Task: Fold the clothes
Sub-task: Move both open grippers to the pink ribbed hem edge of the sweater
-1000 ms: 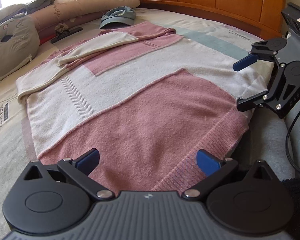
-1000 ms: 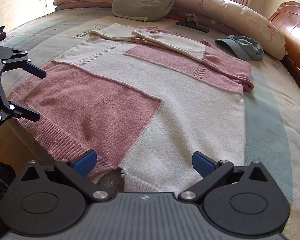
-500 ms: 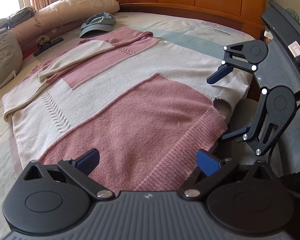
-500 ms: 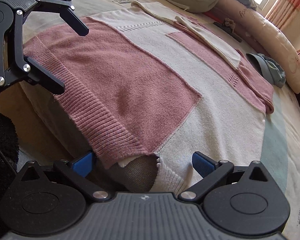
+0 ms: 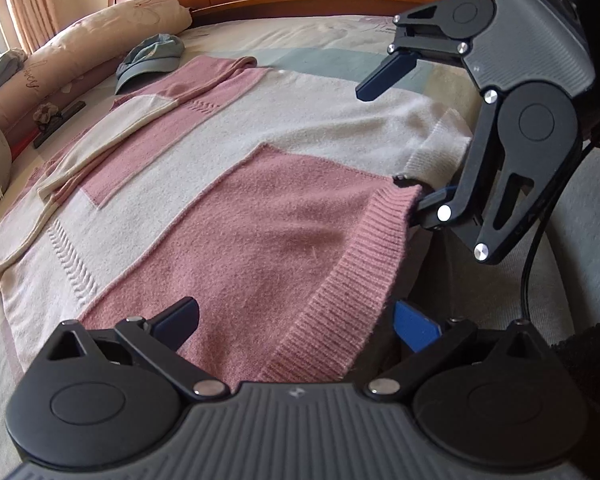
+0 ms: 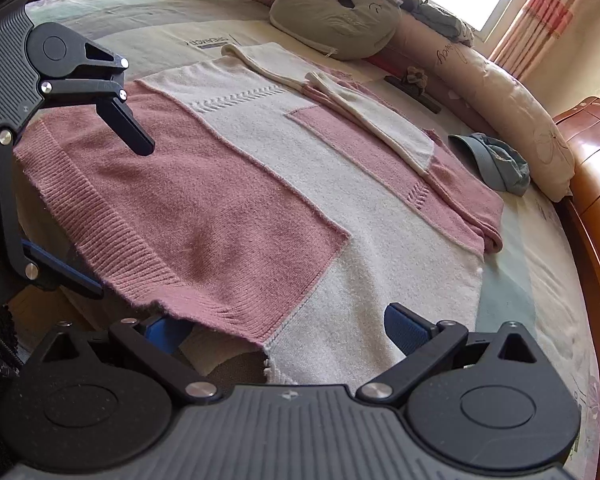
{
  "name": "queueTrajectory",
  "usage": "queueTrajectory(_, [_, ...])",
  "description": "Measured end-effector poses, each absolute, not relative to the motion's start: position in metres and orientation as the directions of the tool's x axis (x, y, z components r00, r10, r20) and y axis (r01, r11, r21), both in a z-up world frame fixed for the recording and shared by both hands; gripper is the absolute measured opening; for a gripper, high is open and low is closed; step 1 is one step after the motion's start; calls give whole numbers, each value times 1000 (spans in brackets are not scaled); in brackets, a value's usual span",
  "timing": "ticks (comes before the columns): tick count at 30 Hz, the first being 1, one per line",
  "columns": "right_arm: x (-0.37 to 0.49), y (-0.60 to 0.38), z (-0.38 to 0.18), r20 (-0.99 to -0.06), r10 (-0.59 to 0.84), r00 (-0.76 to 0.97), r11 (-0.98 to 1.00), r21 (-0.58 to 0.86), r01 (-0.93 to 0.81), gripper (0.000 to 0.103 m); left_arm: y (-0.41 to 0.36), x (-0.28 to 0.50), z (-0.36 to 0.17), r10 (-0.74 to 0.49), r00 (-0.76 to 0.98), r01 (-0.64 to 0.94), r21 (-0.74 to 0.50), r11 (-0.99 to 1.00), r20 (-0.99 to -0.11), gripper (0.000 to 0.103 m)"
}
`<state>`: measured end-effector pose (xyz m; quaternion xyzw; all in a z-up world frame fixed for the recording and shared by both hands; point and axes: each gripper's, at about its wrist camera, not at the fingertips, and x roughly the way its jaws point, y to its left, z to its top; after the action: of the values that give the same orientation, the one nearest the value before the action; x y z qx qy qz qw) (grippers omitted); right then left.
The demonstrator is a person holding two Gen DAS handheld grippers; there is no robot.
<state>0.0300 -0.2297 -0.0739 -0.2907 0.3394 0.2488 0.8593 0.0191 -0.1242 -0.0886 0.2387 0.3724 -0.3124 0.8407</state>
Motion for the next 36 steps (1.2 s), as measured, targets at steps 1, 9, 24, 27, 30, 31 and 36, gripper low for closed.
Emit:
queueTrajectory(1, [30,-229,-73,-724,235,649,710,-328,-623,103,-128,19,-90,-346,529,708,178,683,-775,102])
queueTrajectory(9, [31,-241,-65,-711,261,654,755,-271,-596,103,-144,21,-96,-326,549,745,273,608,-770,103])
queueTrajectory(24, [23,-268,-62,-693,290,660,817,-179,-548,103,-134,14,-89,-269,582,758,391,522,-768,102])
queueTrajectory(27, [22,-270,-62,-687,300,661,825,-160,-542,103,-134,14,-90,-276,581,767,403,499,-765,103])
queueTrajectory(30, [21,-272,-60,-679,310,666,831,-147,-536,103,-136,14,-89,-272,618,751,451,482,-738,103])
queueTrajectory(31, [21,-272,-60,-676,313,668,833,-143,-535,103,-137,15,-89,-262,634,741,474,476,-727,103])
queueTrajectory(36, [19,-276,-55,-662,336,670,834,-122,-539,103,-136,21,-85,-253,657,721,494,487,-710,103])
